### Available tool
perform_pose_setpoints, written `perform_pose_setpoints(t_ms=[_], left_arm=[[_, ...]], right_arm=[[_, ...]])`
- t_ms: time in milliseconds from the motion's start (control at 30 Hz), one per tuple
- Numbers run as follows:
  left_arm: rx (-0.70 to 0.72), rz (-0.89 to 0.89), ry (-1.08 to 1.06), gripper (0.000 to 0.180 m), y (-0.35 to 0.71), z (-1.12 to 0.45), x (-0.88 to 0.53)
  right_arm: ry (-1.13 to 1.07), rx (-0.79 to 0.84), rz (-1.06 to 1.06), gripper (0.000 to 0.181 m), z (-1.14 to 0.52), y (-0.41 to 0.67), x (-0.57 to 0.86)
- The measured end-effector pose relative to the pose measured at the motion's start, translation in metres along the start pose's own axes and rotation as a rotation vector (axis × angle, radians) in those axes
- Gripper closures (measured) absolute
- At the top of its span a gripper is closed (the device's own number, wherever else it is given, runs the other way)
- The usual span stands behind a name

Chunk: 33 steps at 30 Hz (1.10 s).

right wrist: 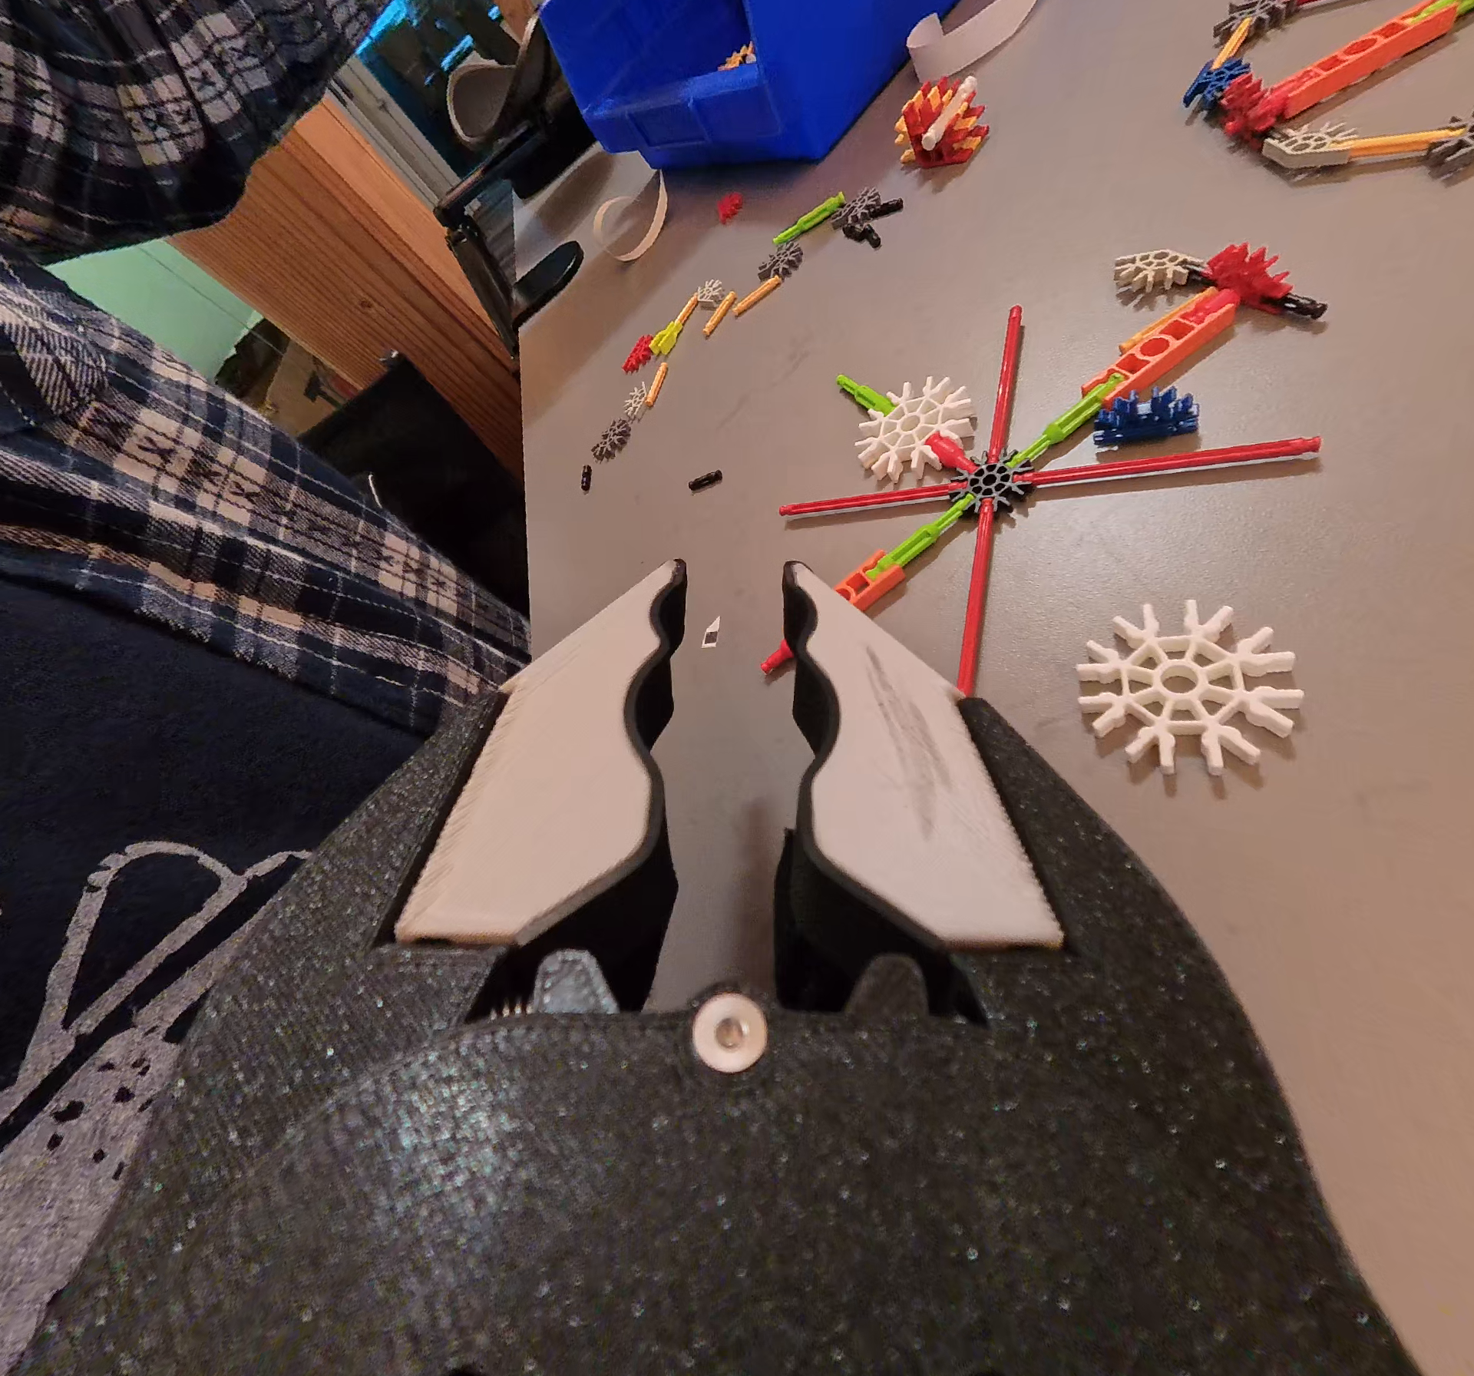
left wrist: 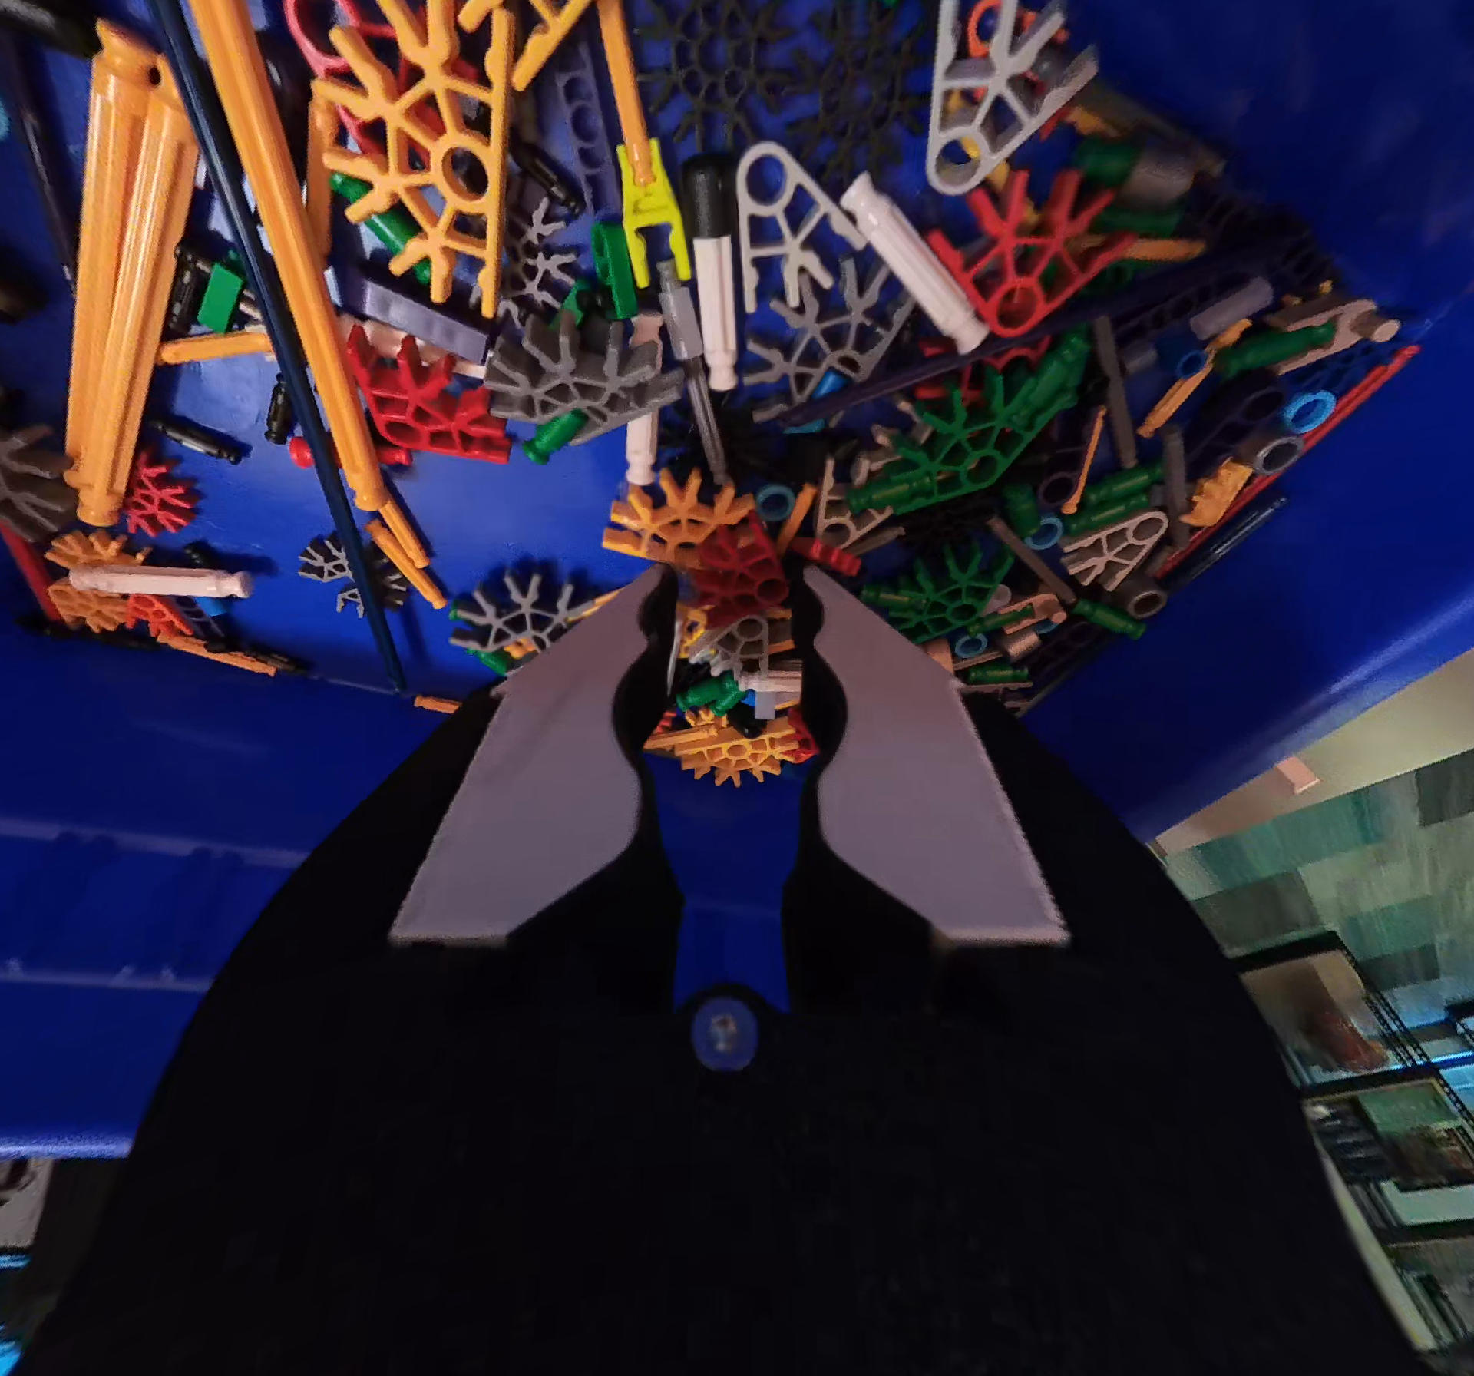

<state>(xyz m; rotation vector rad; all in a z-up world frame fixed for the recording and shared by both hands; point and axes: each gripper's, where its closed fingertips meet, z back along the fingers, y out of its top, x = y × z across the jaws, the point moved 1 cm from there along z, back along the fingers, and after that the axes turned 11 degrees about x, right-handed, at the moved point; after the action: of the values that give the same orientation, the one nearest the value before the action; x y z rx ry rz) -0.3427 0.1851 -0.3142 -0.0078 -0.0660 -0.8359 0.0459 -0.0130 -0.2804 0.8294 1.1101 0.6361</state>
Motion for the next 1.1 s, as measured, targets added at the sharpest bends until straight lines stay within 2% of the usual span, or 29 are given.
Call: perform_pose_setpoints(t_ms=[433, 733, 1100], left_arm=[[0.033, -0.024, 0.01, 0.157, 0.006, 0.005, 0.004], [0.158, -0.036, 0.014, 0.157, 0.025, 0.024, 0.004], [0.296, -0.003, -0.099, 0.157, 0.052, 0.03, 0.014]], right_arm=[[0.01, 0.009, -0.001, 0.158, -0.001, 0.001, -0.001], [0.018, -0.004, -0.003, 0.158, -0.001, 0.0, -0.002], [0.013, 0.003, -0.001, 0.158, 0.001, 0.0, -0.002]])
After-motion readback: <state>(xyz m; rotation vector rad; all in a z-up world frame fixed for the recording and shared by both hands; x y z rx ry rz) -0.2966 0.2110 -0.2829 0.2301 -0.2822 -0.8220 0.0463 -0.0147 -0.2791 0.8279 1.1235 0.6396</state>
